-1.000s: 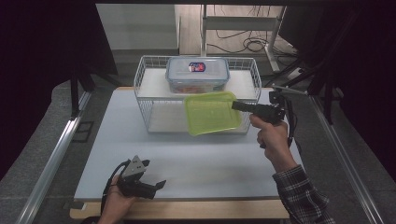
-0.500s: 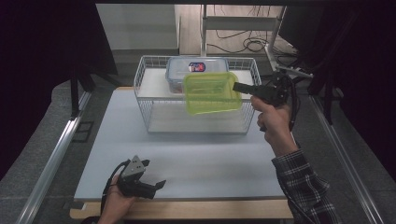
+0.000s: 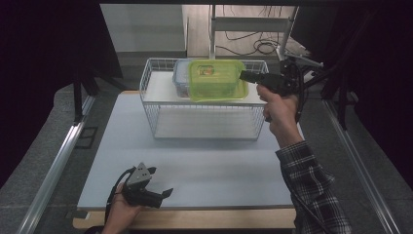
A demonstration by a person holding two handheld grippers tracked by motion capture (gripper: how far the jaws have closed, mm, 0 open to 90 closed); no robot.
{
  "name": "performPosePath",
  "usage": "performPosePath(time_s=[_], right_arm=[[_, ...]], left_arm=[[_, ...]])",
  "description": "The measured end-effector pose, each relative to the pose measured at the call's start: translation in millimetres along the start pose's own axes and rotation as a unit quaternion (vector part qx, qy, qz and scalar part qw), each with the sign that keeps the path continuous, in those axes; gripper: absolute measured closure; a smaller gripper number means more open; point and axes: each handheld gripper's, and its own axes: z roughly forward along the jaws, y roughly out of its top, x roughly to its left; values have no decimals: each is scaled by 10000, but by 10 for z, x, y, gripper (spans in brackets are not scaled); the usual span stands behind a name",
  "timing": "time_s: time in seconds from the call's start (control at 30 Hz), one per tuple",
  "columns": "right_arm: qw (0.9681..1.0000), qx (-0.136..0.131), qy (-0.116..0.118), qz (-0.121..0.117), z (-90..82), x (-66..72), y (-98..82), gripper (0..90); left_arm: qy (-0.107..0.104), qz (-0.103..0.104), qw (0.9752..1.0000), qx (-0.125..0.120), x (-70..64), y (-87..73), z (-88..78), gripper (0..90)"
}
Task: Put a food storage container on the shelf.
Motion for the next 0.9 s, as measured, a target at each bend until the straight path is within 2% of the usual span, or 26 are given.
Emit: performPosePath(time_s=[0.2, 0.4, 0.63, 0.9], right_arm=[[9999, -52, -92, -50, 112, 68, 103, 802], [9991, -255, -305, -119, 213, 147, 221, 802], [9976, -345, -548, -257, 343, 215, 313, 802], [9962, -364, -750, -268, 482, 187, 346, 801]], left_arm=[[-11, -7, 10000, -4, -2, 0, -3, 44], [-20, -11, 10000, -26, 4, -2, -11, 44], [-36, -8, 10000, -37, 2, -2, -13, 44], [-56, -15, 10000, -35, 8, -6, -15, 44]])
